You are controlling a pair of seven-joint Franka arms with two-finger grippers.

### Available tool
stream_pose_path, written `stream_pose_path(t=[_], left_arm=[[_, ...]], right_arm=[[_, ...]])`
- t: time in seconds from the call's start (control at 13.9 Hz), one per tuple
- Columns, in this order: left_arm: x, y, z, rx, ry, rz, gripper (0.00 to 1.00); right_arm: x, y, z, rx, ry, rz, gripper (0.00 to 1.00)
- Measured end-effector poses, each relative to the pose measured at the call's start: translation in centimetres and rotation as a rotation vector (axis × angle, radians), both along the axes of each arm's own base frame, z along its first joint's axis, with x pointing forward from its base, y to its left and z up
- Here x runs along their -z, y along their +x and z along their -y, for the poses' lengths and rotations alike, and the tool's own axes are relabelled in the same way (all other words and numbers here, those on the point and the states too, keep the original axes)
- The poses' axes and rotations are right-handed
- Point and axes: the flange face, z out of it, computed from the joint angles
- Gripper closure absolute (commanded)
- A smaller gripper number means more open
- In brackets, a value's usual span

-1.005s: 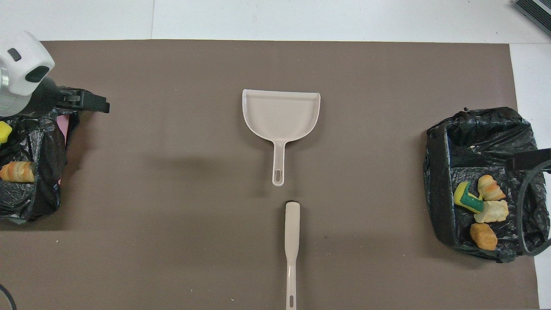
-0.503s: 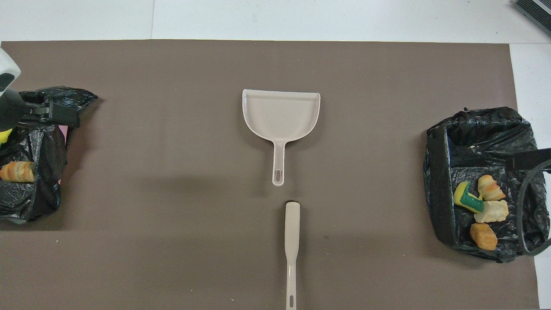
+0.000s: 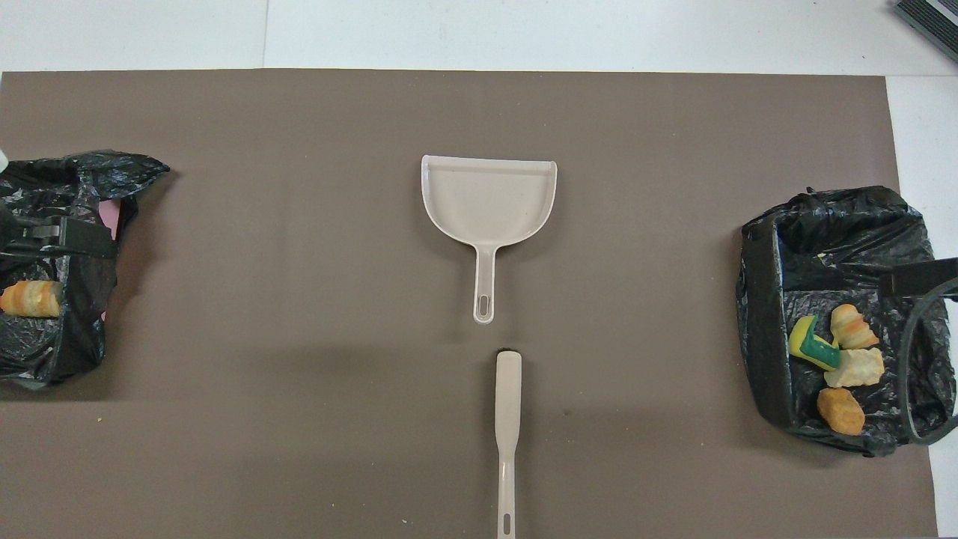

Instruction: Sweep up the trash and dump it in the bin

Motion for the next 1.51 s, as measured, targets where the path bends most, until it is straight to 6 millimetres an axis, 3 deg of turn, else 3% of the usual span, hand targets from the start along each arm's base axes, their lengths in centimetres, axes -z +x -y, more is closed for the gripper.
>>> stream_pose_path(t=[0.29,1.51], left_arm=[[-0.91,-0.73,0.22,0.003,0.0,0.003,0.0],[-0.83,-0.85,0.5,-0.004,0.0,-0.007,0.0]], right_arm=[[0.0,0.0,0.0,0.0,0.0,0.0,0.0],[0.0,0.0,0.0,0.0,0.0,0.0,0.0]])
